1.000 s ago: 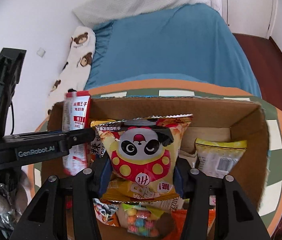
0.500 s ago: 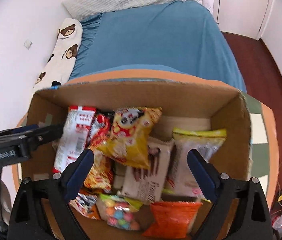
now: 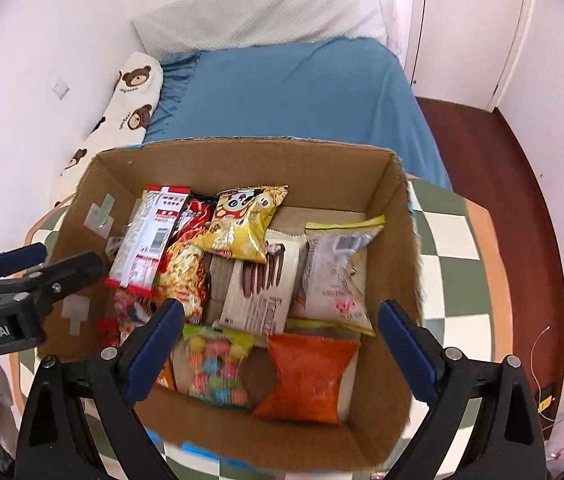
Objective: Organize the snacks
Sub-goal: 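Move both open tools back toward the brown pack on the mat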
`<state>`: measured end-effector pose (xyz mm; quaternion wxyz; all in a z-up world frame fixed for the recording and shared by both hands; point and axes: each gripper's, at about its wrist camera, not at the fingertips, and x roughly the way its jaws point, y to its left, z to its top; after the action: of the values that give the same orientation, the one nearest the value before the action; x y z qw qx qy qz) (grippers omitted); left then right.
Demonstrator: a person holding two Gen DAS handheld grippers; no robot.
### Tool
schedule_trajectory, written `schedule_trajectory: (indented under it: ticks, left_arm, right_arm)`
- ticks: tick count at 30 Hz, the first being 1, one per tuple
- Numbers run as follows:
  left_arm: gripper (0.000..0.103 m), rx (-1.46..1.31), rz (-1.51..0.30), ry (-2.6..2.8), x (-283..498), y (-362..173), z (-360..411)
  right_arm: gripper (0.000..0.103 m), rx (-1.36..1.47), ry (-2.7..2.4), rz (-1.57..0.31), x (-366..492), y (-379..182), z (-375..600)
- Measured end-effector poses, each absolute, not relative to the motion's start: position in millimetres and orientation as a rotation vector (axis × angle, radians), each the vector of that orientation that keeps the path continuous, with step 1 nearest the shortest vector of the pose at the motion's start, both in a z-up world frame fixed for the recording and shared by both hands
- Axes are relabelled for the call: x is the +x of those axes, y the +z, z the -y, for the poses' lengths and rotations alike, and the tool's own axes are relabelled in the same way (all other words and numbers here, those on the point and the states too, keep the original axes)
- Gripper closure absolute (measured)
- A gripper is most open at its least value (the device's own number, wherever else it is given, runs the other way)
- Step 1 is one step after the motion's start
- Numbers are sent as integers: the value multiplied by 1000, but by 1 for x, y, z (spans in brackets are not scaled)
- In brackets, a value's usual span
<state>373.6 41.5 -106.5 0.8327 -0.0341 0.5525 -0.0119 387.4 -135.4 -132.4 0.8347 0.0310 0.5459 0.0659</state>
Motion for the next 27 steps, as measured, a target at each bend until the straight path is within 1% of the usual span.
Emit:
schedule_trajectory:
  ticks: [10,18,23,27]
  left_arm:
    - [0,-27,-979,-7,291,-45,-35]
    - [0,-16,-899,-12,238,-17,-32]
    - [0,-30,-916,-15,211,-17,-32]
    - [0,-42,-963,-34,196,-33,-22]
  right_arm:
    - [4,72,145,-1023,311,-79,144]
    - [4,76,170,-929,251,-39,144]
    - [4,153,204,-951,219,-44,153]
    - [4,233,193,-1006,199,-65,176]
